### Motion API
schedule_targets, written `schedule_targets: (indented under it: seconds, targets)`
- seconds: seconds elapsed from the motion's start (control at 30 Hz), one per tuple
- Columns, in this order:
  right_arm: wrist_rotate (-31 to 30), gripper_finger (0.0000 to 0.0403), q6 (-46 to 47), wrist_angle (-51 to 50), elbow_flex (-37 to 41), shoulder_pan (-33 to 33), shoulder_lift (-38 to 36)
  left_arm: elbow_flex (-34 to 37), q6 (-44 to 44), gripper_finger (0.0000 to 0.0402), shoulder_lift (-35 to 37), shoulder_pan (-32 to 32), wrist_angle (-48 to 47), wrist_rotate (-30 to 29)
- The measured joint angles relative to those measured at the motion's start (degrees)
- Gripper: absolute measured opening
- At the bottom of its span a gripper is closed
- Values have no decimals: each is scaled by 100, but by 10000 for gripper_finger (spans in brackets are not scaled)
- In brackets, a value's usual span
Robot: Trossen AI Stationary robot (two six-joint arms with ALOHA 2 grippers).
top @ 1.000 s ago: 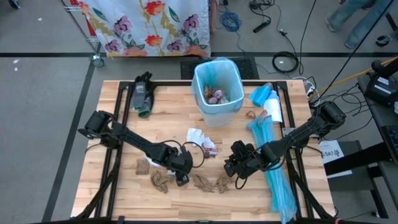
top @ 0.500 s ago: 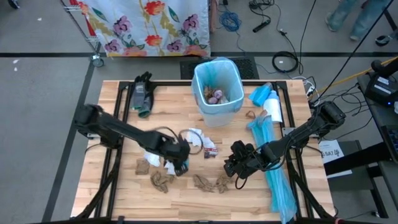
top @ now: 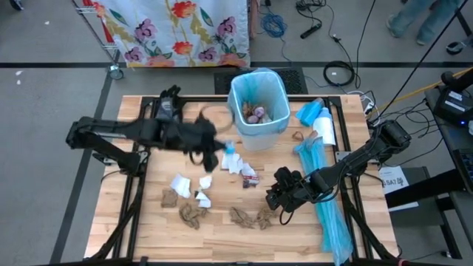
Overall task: Place trash/remove bag and relplace
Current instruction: Put the crumpled blue trash bag into the trash bin, then put the piece of magazine into the trash bin
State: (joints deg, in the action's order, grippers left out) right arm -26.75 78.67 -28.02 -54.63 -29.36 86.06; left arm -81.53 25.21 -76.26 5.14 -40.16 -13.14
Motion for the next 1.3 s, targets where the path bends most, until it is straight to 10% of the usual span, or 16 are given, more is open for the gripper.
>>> schedule_targets:
  seconds: [0.7,1.3]
  targets:
    - [-75,137,453,41,0,188,0,-2715,-2253,59,-2163,-2615,295,2006]
    - [-51,137,425,38,0,498,0,-2788,-2474,152,-1916,-2746,-855,2505]
